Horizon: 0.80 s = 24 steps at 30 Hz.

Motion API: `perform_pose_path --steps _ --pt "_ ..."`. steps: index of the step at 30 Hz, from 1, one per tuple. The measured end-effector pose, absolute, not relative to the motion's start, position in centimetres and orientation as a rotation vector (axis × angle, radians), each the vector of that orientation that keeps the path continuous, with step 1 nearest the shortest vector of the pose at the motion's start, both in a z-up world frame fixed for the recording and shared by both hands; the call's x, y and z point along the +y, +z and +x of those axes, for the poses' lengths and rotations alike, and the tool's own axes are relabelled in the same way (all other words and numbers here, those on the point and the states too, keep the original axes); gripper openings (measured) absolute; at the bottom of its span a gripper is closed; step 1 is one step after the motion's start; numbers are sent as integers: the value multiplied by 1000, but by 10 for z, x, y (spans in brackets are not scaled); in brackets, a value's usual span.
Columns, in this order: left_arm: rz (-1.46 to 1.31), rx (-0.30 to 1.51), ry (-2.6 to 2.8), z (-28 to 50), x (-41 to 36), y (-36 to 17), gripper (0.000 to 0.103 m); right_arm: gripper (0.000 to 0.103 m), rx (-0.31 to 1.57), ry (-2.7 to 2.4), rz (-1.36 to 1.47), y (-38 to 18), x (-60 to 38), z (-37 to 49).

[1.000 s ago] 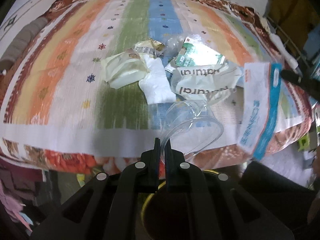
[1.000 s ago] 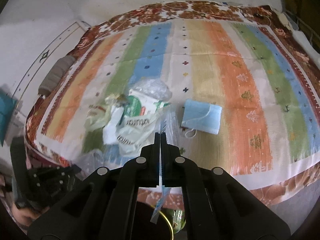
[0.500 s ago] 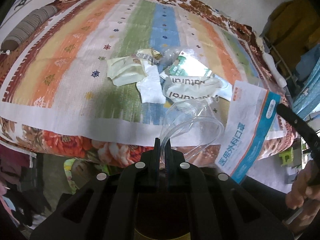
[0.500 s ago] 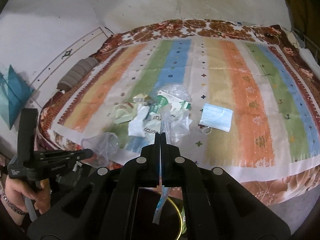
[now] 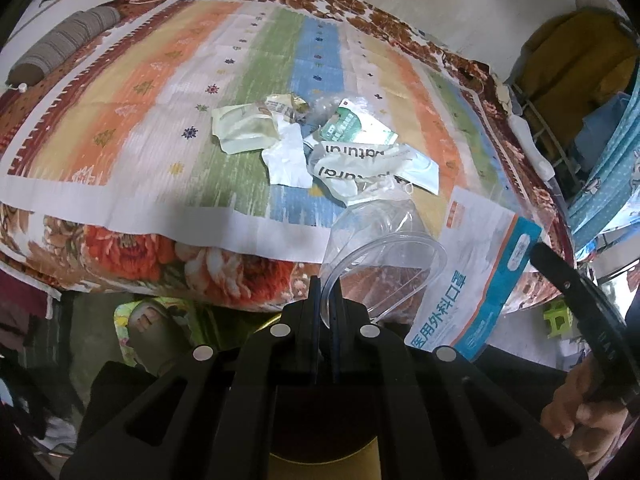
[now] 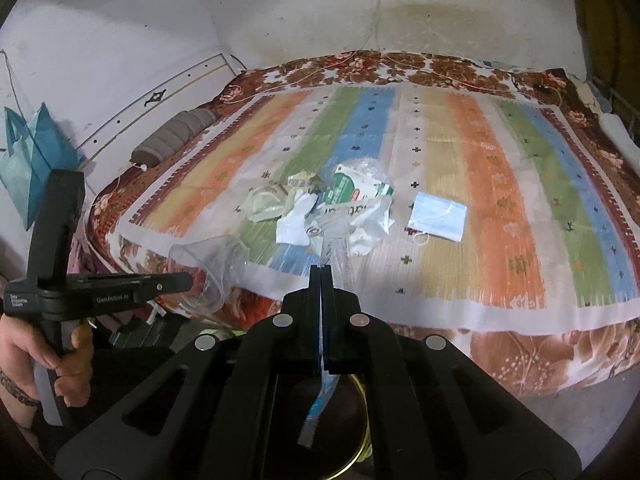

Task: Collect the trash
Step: 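Carry both items over the bin and open both grippers to drop them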

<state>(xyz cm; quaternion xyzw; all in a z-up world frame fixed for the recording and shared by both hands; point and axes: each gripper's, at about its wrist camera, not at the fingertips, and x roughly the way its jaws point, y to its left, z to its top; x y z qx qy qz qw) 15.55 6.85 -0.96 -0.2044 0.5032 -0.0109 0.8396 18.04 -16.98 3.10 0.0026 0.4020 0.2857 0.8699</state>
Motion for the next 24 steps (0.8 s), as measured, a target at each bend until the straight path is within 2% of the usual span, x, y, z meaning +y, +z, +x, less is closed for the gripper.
perform_pose_path --steps 12,24 --pt "-462 1093 -27 115 47 -27 4 0 866 637 -20 9 -172 137" --pt "-470 1149 0 96 30 -51 4 0 973 635 -47 -37 -162 121"
